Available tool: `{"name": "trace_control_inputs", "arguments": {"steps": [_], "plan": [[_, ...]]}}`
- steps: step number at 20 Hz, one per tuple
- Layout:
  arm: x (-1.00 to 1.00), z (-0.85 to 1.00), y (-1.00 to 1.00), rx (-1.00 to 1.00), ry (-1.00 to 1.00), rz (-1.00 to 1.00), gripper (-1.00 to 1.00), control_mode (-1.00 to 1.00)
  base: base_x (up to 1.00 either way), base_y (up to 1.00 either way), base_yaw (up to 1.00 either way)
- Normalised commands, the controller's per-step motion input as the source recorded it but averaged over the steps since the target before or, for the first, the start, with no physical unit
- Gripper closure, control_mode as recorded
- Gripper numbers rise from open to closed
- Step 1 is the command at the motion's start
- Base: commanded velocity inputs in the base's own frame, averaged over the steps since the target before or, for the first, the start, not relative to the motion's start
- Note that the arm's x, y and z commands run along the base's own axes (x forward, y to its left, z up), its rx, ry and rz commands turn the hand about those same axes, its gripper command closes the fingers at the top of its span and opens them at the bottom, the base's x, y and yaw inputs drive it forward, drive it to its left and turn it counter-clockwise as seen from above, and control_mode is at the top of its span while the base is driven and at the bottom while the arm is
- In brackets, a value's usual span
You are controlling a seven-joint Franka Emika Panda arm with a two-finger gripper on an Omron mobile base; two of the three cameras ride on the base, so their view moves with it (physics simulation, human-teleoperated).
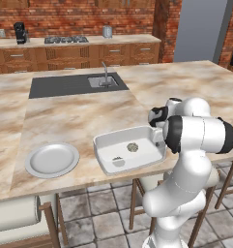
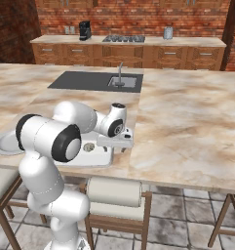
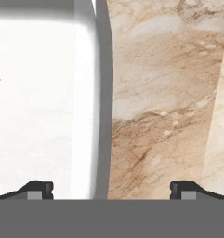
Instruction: Place two dumplings into each of the tupperware containers and then place the containers in the fridge.
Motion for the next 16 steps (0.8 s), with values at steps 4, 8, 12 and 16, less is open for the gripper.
{"name": "trace_control_inputs", "arguments": {"steps": [4,8,12,16], "plan": [[0.00,0.00,0.00,0.00,0.01,0.00,1.00,-1.00,0.00,0.00,0.00],[0.00,0.00,0.00,0.00,0.00,0.00,1.00,-1.00,0.00,0.00,0.00],[-0.01,0.02,0.00,0.00,0.00,0.00,1.00,-1.00,0.00,0.00,0.00],[-0.11,0.52,0.00,0.00,0.03,-0.03,1.00,-1.00,0.00,0.00,0.00]]}}
